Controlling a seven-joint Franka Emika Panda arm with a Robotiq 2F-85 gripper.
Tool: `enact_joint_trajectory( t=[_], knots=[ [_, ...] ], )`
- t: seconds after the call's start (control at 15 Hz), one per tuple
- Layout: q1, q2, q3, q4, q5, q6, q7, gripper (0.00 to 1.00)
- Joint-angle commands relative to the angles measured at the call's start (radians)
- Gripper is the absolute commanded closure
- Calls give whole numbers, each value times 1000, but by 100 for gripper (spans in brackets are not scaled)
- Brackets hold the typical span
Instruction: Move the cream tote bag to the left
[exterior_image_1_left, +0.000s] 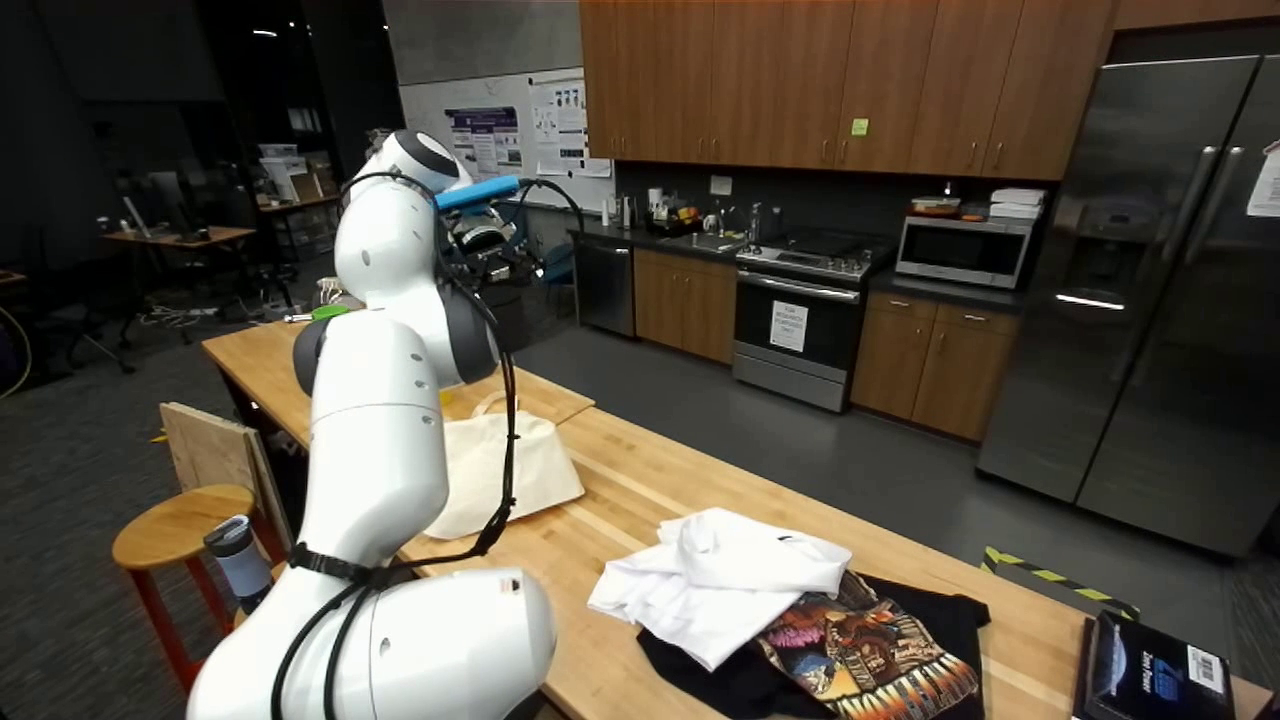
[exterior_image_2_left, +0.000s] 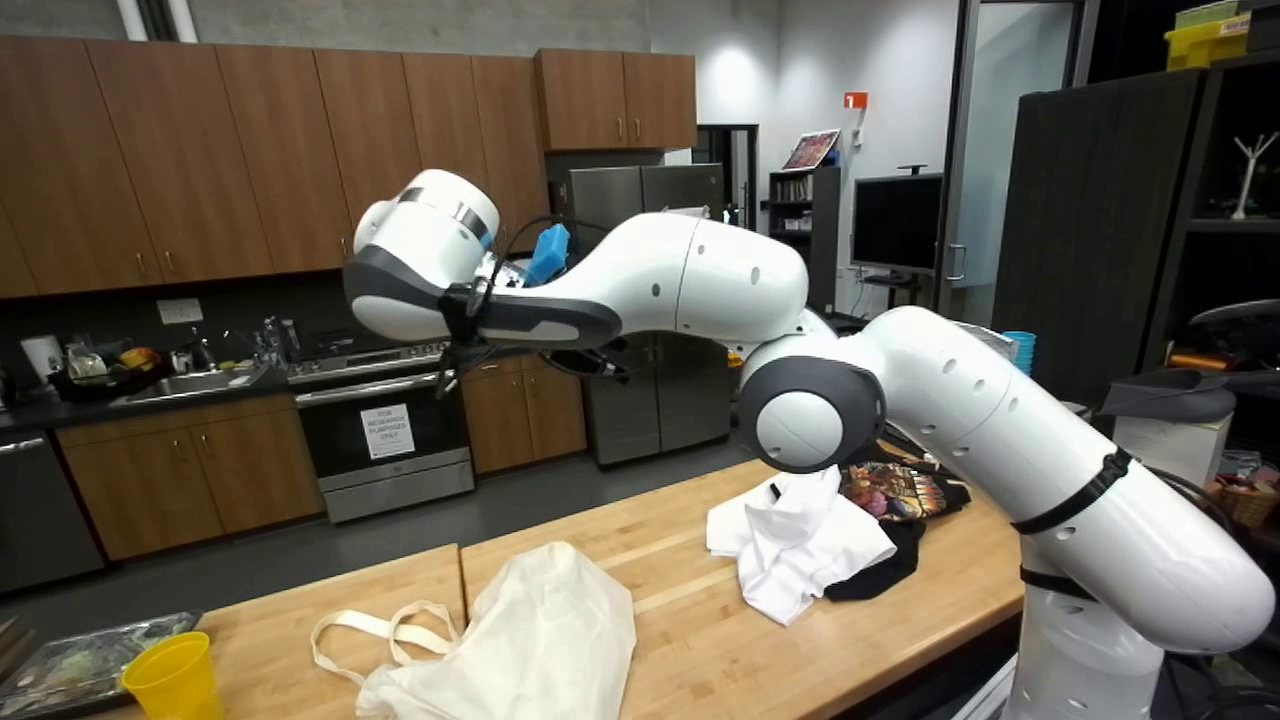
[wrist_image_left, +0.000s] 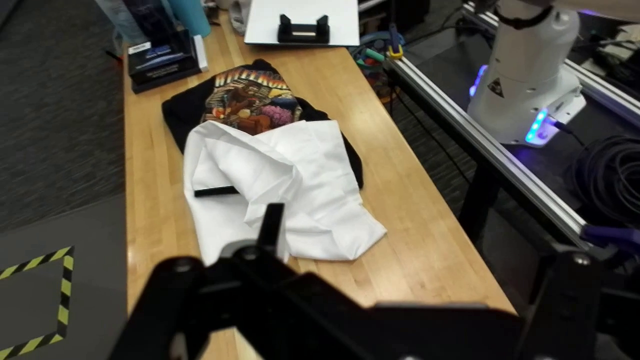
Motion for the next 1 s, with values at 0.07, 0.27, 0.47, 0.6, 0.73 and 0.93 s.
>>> enact_joint_trajectory(
  t=[0.07,0.27,0.47,0.6,0.73,0.93],
  knots=[
    [-36,-40,-21,-96,-213,55,-116,0],
    [-119,-30,20,-22,-144,-18,54,0],
    [-222,-47,53,0,-45,-88,133,0],
    [-292,-48,68,17,42,-136,210,0],
    [-363,-44,78,44,137,-165,319,0],
    [-454,-12,65,105,288,-155,502,0]
  ],
)
